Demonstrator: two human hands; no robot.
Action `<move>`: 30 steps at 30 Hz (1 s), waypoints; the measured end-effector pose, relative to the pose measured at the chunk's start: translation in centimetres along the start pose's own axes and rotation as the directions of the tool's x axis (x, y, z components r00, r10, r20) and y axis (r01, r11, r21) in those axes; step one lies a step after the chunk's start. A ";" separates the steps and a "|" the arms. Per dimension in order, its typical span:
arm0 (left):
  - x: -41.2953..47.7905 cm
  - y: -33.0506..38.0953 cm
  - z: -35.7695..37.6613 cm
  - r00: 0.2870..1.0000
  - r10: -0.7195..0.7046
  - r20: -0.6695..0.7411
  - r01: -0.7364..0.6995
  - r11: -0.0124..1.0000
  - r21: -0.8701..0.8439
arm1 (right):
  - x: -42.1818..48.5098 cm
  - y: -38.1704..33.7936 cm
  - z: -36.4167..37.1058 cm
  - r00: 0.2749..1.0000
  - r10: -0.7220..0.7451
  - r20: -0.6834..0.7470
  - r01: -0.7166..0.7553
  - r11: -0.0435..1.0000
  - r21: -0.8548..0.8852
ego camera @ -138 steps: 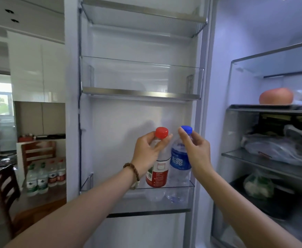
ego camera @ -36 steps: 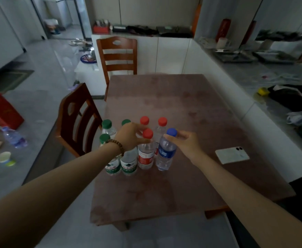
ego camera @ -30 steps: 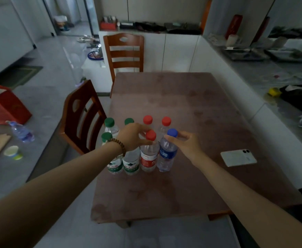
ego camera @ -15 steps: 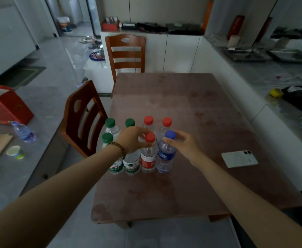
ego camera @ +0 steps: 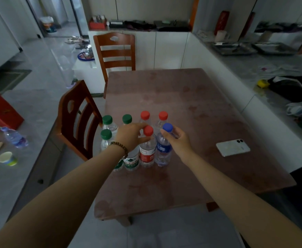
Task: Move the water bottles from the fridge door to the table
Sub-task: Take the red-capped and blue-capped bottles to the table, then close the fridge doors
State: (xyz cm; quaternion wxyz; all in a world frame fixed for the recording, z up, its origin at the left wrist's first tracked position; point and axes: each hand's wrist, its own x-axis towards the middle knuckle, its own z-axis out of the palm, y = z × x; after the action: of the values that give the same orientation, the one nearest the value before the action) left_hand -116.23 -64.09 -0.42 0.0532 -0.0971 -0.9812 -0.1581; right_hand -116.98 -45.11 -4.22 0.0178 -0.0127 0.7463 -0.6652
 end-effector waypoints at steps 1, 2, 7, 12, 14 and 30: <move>0.0 0.0 0.0 1.000 0.009 -0.003 -0.009 1.000 0.003 | 0.0 -0.2 -0.1 1.000 0.011 0.007 -0.010 1.000 -0.007; 0.0 0.0 0.1 1.000 0.022 -0.008 -0.022 1.000 0.012 | -0.1 -0.4 -0.3 1.000 0.021 0.012 -0.021 1.000 -0.015; -0.6 -0.1 0.0 0.984 0.171 -0.041 -0.168 0.983 0.077 | -2.4 -2.0 -3.2 0.992 0.075 -0.099 -0.085 0.991 -0.100; -1.0 1.5 -1.2 0.944 0.313 -0.103 -0.307 0.949 0.065 | -8.4 -3.6 -8.8 0.961 0.101 -0.257 -0.152 0.971 -0.185; -1.3 3.3 -1.6 0.915 0.394 -0.093 -0.391 0.919 0.047 | -11.9 -4.2 -10.9 0.942 0.101 -0.321 -0.185 0.953 -0.242; -19.3 25.5 -3.2 0.433 0.901 -0.023 -0.896 0.427 -0.121 | -58.0 -16.2 -12.0 0.446 -0.131 -0.885 -0.675 0.600 -0.429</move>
State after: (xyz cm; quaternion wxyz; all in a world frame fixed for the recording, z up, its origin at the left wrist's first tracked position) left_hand -91.93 -44.74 7.59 0.1013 -0.6107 -0.7690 -0.1593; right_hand -59.64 -32.55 13.84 -0.2390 0.4476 0.8394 -0.1946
